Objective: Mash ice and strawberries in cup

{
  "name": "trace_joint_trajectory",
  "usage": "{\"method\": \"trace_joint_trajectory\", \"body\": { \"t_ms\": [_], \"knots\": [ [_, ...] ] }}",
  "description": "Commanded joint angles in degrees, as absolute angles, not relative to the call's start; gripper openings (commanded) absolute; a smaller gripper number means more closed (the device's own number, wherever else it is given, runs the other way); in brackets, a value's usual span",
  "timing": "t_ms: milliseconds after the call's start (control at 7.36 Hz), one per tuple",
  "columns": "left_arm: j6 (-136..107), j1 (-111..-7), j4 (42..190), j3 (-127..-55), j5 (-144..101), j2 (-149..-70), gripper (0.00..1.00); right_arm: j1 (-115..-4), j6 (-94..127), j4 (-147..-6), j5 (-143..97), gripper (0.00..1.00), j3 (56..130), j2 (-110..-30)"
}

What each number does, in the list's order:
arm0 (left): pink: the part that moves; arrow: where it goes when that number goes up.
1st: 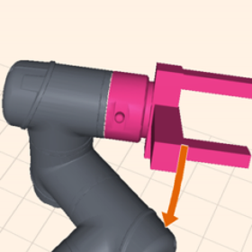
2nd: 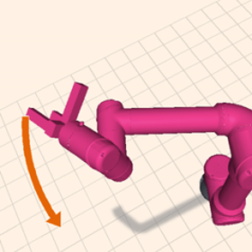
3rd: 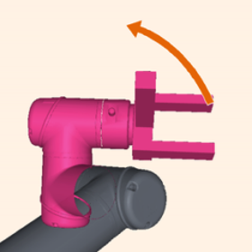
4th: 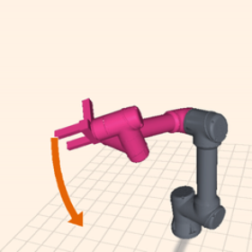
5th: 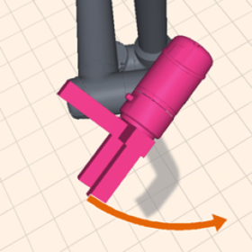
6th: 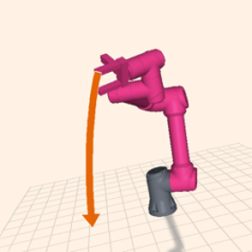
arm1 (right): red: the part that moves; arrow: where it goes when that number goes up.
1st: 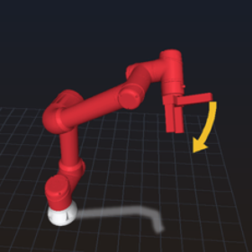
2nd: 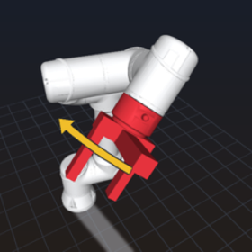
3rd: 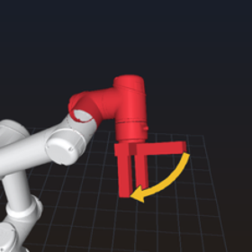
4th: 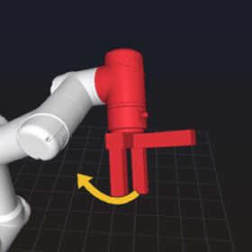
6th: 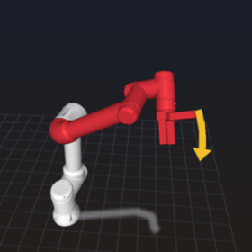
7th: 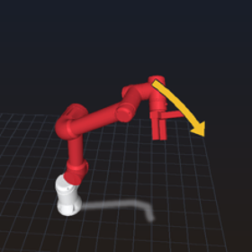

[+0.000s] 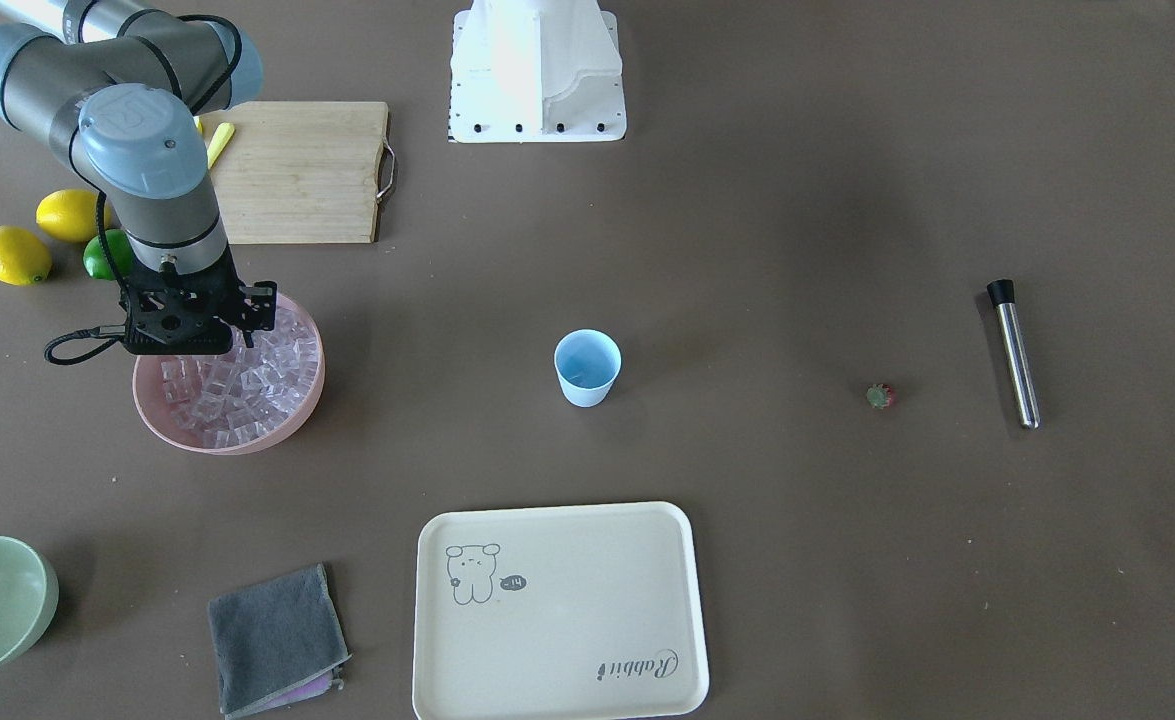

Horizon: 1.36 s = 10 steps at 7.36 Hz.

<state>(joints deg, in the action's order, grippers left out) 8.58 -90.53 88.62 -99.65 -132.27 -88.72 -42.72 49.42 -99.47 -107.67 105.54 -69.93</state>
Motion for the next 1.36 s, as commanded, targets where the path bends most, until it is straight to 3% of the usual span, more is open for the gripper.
{"method": "trace_joint_trajectory", "body": {
  "t_ms": [0,951,1222],
  "knots": [
    [8.53,-90.53,88.59,-99.67,-132.28,-88.77,0.98,-42.71,54.11,-99.84,-107.75,0.72,105.47,-69.43],
    [8.61,-90.62,88.59,-99.93,-132.28,-88.51,0.98,-42.63,56.78,-99.84,-107.49,0.70,101.96,-67.32],
    [8.61,-90.53,88.68,-99.41,-132.28,-88.59,0.98,-42.54,55.99,-99.84,-107.14,0.62,101.60,-67.50]
  ]
}}
